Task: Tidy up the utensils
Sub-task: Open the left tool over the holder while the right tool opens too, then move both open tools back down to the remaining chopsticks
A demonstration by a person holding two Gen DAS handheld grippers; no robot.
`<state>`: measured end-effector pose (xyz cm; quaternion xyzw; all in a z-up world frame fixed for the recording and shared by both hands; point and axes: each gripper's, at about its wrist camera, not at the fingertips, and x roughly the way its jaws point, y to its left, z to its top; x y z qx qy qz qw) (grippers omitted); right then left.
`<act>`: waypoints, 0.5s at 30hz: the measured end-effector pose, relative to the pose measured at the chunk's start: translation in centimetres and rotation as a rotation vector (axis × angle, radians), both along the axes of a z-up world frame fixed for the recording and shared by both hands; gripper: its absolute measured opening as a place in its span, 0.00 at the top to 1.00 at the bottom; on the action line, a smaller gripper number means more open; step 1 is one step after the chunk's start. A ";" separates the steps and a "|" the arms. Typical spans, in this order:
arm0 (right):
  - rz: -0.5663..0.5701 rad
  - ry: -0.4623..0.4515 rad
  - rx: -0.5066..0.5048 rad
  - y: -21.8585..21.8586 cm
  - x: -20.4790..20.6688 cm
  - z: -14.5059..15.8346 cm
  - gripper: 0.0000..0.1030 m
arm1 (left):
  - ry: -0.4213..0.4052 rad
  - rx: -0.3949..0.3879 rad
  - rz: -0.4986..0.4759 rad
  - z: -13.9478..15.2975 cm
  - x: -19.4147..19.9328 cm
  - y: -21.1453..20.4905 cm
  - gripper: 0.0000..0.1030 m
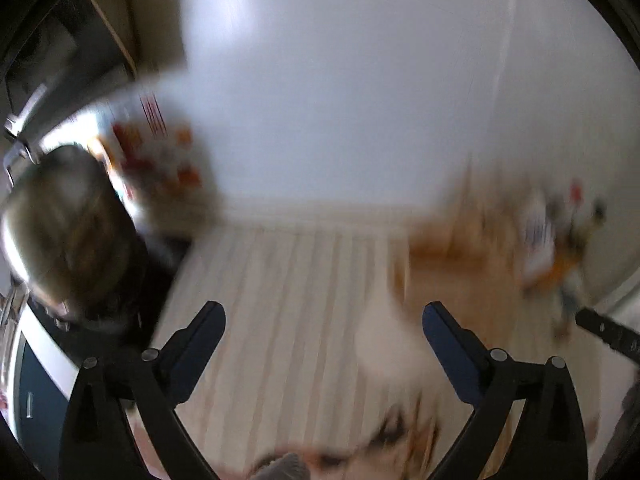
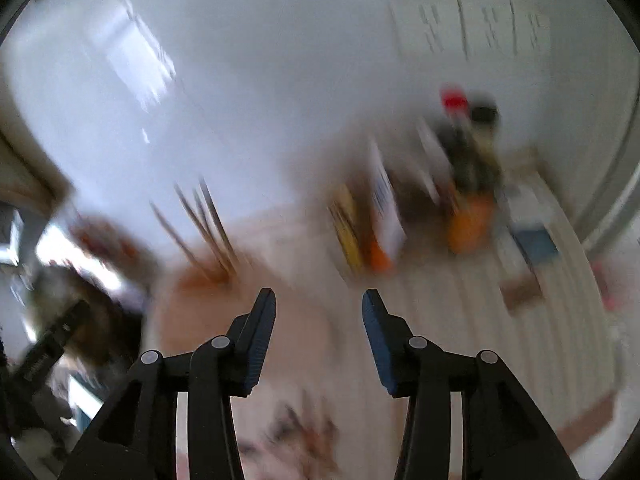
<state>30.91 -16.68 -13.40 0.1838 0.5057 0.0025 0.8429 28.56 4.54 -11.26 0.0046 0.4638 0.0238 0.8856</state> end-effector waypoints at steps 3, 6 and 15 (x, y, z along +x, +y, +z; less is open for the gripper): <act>0.052 0.163 -0.023 0.7 -2.7 -5.3 0.55 | 0.196 0.014 -0.004 -7.3 -2.0 -0.7 0.02; 0.109 0.324 -0.054 2.4 -4.9 -11.3 0.55 | 0.360 0.044 -0.009 -13.8 -3.1 -1.3 0.02; 0.246 0.507 -0.169 7.6 -7.4 -20.8 0.53 | 0.538 0.035 0.007 -21.8 -5.1 -1.4 0.02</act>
